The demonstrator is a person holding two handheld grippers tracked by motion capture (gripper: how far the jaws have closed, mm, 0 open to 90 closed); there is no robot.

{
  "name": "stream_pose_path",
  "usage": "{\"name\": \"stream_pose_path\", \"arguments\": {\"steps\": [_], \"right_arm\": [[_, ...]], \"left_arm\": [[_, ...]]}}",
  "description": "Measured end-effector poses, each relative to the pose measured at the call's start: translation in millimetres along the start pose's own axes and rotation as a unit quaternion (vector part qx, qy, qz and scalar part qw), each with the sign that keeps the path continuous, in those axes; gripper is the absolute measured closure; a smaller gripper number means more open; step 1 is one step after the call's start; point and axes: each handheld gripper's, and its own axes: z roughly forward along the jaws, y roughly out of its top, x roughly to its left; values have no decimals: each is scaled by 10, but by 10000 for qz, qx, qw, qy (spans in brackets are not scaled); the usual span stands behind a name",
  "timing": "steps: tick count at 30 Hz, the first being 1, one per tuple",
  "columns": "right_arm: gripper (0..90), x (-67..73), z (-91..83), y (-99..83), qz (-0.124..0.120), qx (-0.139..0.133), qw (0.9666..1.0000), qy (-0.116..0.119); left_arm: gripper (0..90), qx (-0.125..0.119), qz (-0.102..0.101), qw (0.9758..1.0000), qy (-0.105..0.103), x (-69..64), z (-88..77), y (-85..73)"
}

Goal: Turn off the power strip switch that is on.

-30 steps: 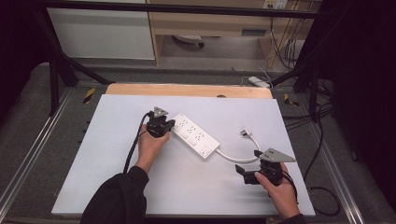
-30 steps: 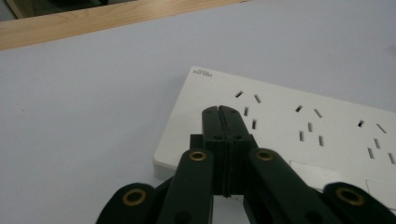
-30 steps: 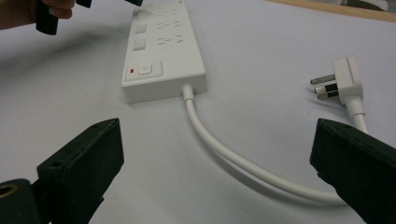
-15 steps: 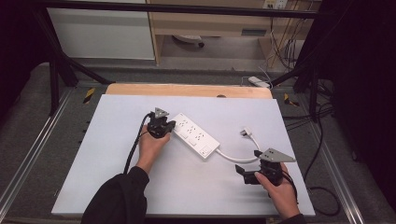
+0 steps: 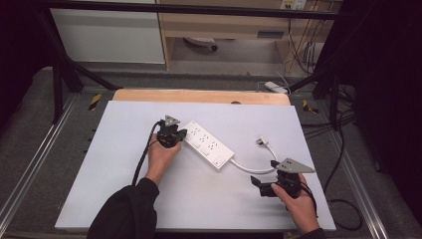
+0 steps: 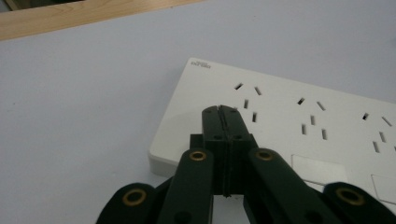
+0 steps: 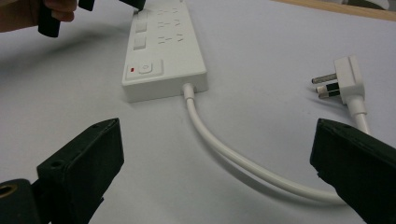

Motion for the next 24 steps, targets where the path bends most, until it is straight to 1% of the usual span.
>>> {"name": "stream_pose_path", "arguments": {"steps": [8,11,13,20,22,24], "right_arm": [[31,0,3,0,2,7,10000,10],[31,0,1,-1,5,7,10000,10],[31,0,1,0,4,7,10000,9],[31,0,3,-1,-7,8,10000,9],[31,1,3,-1,-5,11,10000,10],[31,3,3,-1,1,17,10000,12]], "left_arm": [[900,-21,51,10000,21,-8,3,-4],[900,-10,88,10000,21,-10,3,-3],[900,-19,153,9999,36,-6,5,0],[900,-17,182,9998,19,-2,7,-3],[900,13,169,9998,44,-1,16,-9],[900,23,149,9999,25,1,15,-19]]}}
